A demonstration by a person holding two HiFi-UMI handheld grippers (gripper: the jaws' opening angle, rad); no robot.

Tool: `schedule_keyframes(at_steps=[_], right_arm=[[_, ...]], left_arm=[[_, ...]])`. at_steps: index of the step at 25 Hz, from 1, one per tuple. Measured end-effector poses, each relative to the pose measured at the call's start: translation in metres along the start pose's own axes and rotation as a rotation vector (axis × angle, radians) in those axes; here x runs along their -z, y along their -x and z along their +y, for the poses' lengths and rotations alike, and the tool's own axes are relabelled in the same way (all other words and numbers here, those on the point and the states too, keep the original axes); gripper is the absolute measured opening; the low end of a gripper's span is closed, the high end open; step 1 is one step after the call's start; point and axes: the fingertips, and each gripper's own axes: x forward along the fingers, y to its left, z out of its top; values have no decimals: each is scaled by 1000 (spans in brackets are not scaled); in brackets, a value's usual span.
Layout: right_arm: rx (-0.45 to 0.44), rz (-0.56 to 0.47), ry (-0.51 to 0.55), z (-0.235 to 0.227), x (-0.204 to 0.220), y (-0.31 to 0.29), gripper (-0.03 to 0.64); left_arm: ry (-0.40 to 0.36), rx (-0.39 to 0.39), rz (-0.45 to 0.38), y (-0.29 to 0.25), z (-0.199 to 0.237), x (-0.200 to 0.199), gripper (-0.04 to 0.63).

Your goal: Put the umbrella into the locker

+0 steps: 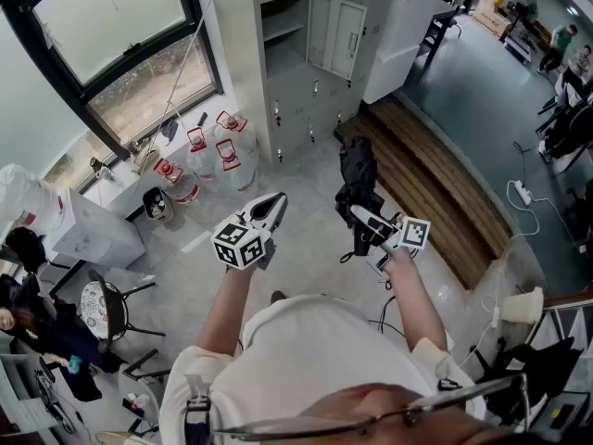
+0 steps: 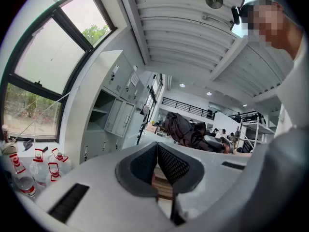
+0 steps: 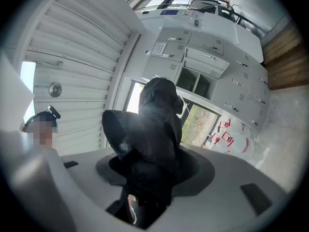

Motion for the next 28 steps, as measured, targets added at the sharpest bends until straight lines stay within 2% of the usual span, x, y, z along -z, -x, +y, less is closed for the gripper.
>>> schedule_keyframes(at_steps=[9,14,28], right_arm=[[-16,3,-2,5,-1,3,225],[-21,20,36,5,-3,4,229],[-34,27,9,-9,-19,39,229]], left_arm=[[-9,-2,10,-3,-6,1,5],[-12,-9,15,-6,-6,4,6],[-2,-60,30,-25,-32,21,5]])
